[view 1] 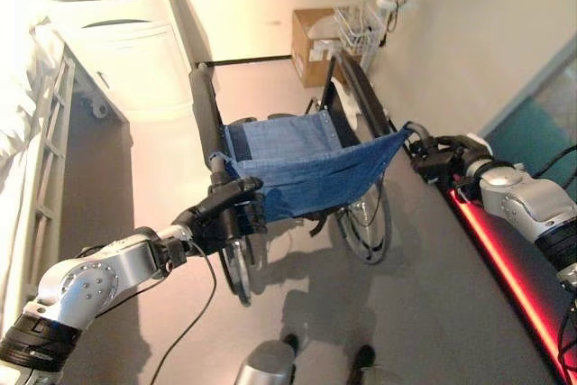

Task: Push the wheelchair next to the bed

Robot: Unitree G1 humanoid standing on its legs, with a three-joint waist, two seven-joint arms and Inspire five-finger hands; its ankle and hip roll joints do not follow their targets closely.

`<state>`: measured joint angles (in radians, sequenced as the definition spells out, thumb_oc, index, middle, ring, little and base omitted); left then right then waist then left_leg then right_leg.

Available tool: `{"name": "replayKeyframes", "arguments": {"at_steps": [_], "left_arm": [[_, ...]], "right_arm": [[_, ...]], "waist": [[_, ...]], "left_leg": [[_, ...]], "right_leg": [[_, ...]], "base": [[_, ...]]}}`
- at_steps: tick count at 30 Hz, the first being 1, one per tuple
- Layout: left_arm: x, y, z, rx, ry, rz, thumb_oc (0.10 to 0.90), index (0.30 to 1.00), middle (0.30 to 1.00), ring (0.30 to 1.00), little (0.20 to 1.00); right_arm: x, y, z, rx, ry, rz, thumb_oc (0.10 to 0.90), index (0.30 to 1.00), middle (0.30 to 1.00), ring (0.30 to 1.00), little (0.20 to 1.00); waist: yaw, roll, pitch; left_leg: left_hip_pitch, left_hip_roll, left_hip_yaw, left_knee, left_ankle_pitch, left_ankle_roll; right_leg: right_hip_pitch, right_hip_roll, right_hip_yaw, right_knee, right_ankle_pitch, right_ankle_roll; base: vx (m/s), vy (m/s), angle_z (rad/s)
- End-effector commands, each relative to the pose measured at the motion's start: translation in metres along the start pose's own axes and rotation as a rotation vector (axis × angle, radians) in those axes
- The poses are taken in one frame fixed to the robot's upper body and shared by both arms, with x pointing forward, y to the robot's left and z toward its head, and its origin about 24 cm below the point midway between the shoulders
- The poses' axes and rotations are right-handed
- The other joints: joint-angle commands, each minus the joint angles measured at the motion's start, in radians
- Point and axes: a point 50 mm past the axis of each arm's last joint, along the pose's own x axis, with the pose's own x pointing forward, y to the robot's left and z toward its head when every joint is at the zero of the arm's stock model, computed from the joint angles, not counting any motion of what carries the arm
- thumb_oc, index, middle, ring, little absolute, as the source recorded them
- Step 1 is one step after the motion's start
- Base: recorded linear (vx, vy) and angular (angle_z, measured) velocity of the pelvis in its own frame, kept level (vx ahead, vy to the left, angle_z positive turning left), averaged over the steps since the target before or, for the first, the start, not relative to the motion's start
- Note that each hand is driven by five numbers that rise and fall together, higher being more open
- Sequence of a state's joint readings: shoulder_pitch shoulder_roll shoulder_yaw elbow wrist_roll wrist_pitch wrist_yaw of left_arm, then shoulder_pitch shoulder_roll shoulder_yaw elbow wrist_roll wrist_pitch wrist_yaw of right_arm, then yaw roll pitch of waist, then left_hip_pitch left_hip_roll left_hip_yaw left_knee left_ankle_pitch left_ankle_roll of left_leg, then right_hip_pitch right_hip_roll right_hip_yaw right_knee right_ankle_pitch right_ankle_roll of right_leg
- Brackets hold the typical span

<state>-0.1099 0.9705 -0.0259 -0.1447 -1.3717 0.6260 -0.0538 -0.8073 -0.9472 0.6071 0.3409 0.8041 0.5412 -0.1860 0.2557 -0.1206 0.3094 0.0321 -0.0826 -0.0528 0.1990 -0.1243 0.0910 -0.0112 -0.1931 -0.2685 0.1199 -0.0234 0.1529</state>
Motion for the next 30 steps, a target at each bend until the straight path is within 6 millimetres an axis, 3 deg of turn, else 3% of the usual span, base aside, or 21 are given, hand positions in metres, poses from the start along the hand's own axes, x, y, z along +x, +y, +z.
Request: {"name": "replayKeyframes", "arguments": {"at_steps": [1,2,4,6,8,14,15,18,20,21,25,28,30], "left_arm": [[0.013,-0.055,-0.022,-0.033,-0.001,-0.283,0.400,0.300,0.300,0.300,0.300],[0.014,-0.056,-0.023,-0.031,0.001,-0.289,0.400,0.300,0.300,0.300,0.300],[0.022,-0.062,-0.031,-0.038,0.018,-0.321,0.400,0.300,0.300,0.300,0.300],[0.029,-0.070,-0.036,-0.048,0.023,-0.351,0.400,0.300,0.300,0.300,0.300],[0.031,-0.074,-0.039,-0.059,0.012,-0.356,0.400,0.300,0.300,0.300,0.300],[0.035,-0.079,-0.042,-0.126,-0.027,-0.327,0.400,0.300,0.300,0.300,0.300],[0.036,-0.078,-0.044,-0.132,-0.028,-0.317,0.400,0.300,0.300,0.300,0.300],[0.036,-0.078,-0.047,-0.139,-0.033,-0.308,0.400,0.300,0.300,0.300,0.300],[0.035,-0.076,-0.049,-0.144,-0.043,-0.301,0.400,0.300,0.300,0.300,0.300],[0.034,-0.074,-0.050,-0.143,-0.046,-0.296,0.400,0.300,0.300,0.300,0.300],[0.033,-0.071,-0.053,-0.109,-0.029,-0.306,0.400,0.300,0.300,0.300,0.300],[0.032,-0.069,-0.055,-0.063,-0.025,-0.303,0.400,0.300,0.300,0.300,0.300],[0.030,-0.065,-0.053,-0.033,-0.043,-0.276,0.400,0.300,0.300,0.300,0.300]], "right_arm": [[-0.043,0.054,0.133,-0.043,-0.531,0.325,0.400,0.300,0.300,0.300,0.300],[-0.043,0.053,0.132,-0.043,-0.528,0.319,0.400,0.300,0.300,0.300,0.300],[-0.041,0.052,0.124,-0.054,-0.507,0.296,0.400,0.300,0.300,0.300,0.300],[-0.040,0.052,0.118,-0.082,-0.493,0.287,0.400,0.300,0.300,0.300,0.300],[-0.040,0.054,0.118,-0.099,-0.492,0.290,0.400,0.300,0.300,0.300,0.300],[-0.037,0.079,0.122,-0.143,-0.517,0.363,0.400,0.300,0.300,0.300,0.300],[-0.037,0.088,0.123,-0.152,-0.524,0.386,0.400,0.300,0.300,0.300,0.300],[-0.037,0.103,0.124,-0.170,-0.530,0.403,0.400,0.300,0.300,0.300,0.300],[-0.036,0.119,0.125,-0.177,-0.536,0.418,0.400,0.300,0.300,0.300,0.300],[-0.036,0.126,0.126,-0.171,-0.542,0.426,0.400,0.300,0.300,0.300,0.300],[-0.035,0.131,0.131,-0.129,-0.532,0.407,0.400,0.300,0.300,0.300,0.300],[-0.032,0.127,0.132,-0.103,-0.521,0.370,0.400,0.300,0.300,0.300,0.300],[-0.031,0.126,0.133,-0.084,-0.514,0.357,0.400,0.300,0.300,0.300,0.300]], "waist": [[0.069,-0.008,-0.084],[0.065,-0.008,-0.084],[0.036,0.007,-0.083],[0.021,0.026,-0.083],[0.017,0.034,-0.082],[0.034,0.032,-0.080],[0.047,0.031,-0.080],[0.064,0.032,-0.082],[0.105,0.036,-0.082],[0.133,0.036,-0.084],[0.174,0.029,-0.090],[0.183,0.024,-0.099],[0.183,0.018,-0.108]], "left_leg": [[-0.161,0.255,-0.035,0.088,0.179,-0.178],[-0.176,0.264,-0.013,0.095,0.192,-0.181],[-0.219,0.331,0.159,0.102,0.209,-0.204],[-0.242,0.358,0.216,0.093,0.262,-0.234],[-0.254,0.363,0.217,0.104,0.286,-0.245],[-0.257,0.273,0.176,0.239,0.236,-0.219],[-0.254,0.231,0.170,0.255,0.214,-0.205],[-0.257,0.192,0.180,0.252,0.206,-0.195],[-0.258,0.119,0.173,0.200,0.191,-0.170],[-0.261,0.082,0.187,0.147,0.187,-0.153],[-0.275,0.030,0.291,0.043,0.178,-0.110],[-0.272,0.014,0.378,0.013,0.129,-0.061],[-0.258,0.005,0.388,0.007,0.087,-0.032]], "right_leg": [[0.078,0.044,-0.057,-0.006,-0.001,-0.013],[0.084,0.049,-0.070,-0.012,-0.003,-0.020],[0.130,0.074,-0.176,-0.019,-0.041,-0.058],[0.151,0.094,-0.227,-0.022,-0.066,-0.081],[0.156,0.106,-0.236,-0.024,-0.076,-0.095],[0.160,0.133,-0.229,-0.035,-0.081,-0.124],[0.165,0.139,-0.229,-0.046,-0.073,-0.122],[0.181,0.152,-0.235,-0.060,-0.069,-0.122],[0.202,0.169,-0.235,-0.060,-0.075,-0.120],[0.219,0.184,-0.247,-0.052,-0.087,-0.121],[0.249,0.230,-0.287,-0.011,-0.131,-0.133],[0.253,0.259,-0.325,0.065,-0.180,-0.151],[0.244,0.260,-0.337,0.131,-0.218,-0.156]], "base": [[-0.02,-0.308,0.14],[-0.03,-0.425,0.27],[0.00,-0.341,0.97],[-0.03,-0.200,1.37],[-0.05,-0.145,0.95],[0.01,-0.163,0.00],[0.06,-0.109,-0.10],[0.08,-0.095,-0.08],[0.21,-0.112,-0.07],[0.27,-0.138,-0.35],[0.26,-0.158,-0.20],[0.33,-0.140,0.46],[0.36,-0.089,0.72]]}}
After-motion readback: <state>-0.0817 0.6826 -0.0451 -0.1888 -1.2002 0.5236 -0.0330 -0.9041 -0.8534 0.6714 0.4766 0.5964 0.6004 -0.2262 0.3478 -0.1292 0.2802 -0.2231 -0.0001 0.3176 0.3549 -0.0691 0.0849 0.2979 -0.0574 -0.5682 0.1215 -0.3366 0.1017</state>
